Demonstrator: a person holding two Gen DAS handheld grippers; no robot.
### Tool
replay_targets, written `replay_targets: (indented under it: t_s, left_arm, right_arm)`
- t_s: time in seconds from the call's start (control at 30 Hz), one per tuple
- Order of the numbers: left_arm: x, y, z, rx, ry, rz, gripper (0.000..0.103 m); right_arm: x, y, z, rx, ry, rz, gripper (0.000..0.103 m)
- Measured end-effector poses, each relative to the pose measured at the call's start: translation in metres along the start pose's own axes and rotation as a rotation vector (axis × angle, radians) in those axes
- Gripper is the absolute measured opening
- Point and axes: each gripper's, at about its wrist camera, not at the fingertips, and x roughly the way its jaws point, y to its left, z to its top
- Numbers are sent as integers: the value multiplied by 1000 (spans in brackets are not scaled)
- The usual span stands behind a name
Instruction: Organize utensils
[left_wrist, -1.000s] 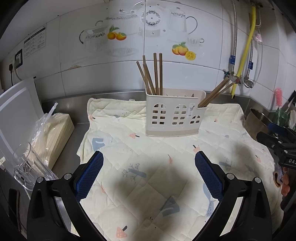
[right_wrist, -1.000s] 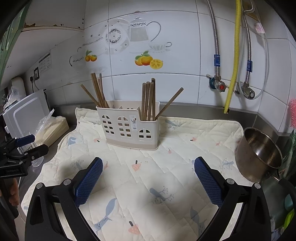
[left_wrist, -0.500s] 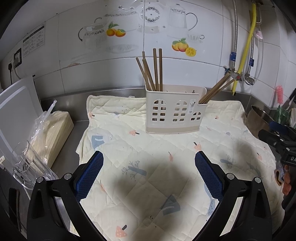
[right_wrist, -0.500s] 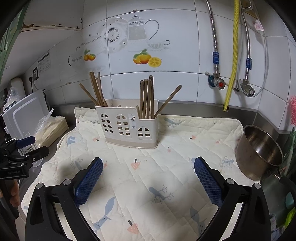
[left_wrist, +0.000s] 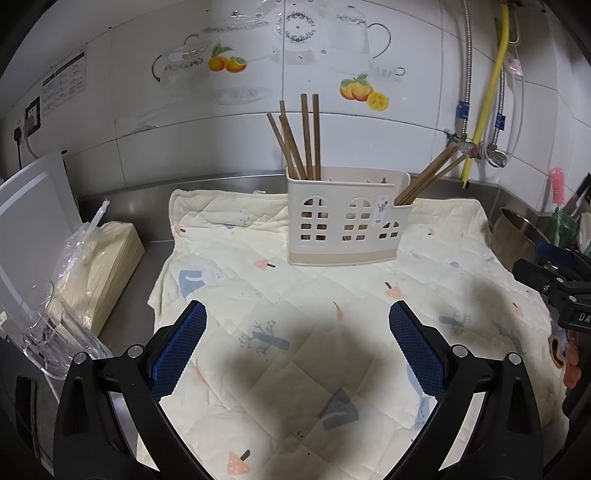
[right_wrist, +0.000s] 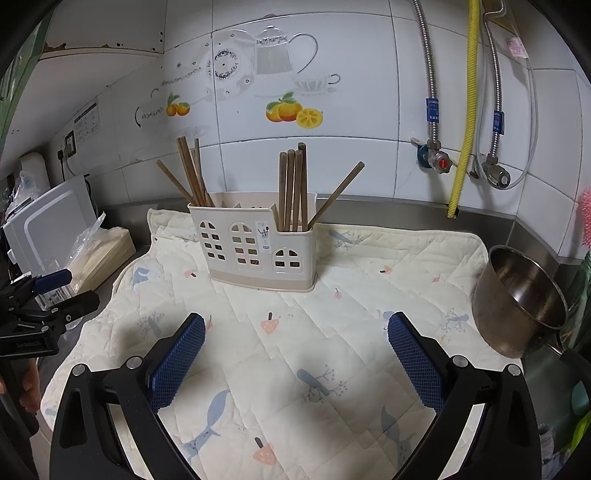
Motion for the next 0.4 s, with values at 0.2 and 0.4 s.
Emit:
replay_targets:
  t_s: [0.2, 0.4]
  left_arm:
    - [0, 5, 2, -10, 4, 14, 98]
    - [-1, 9, 1, -10, 7, 25, 98]
  right_arm:
    - [0, -2, -1, 2, 1, -6, 96]
    - [-1, -3, -2, 2, 1, -9, 96]
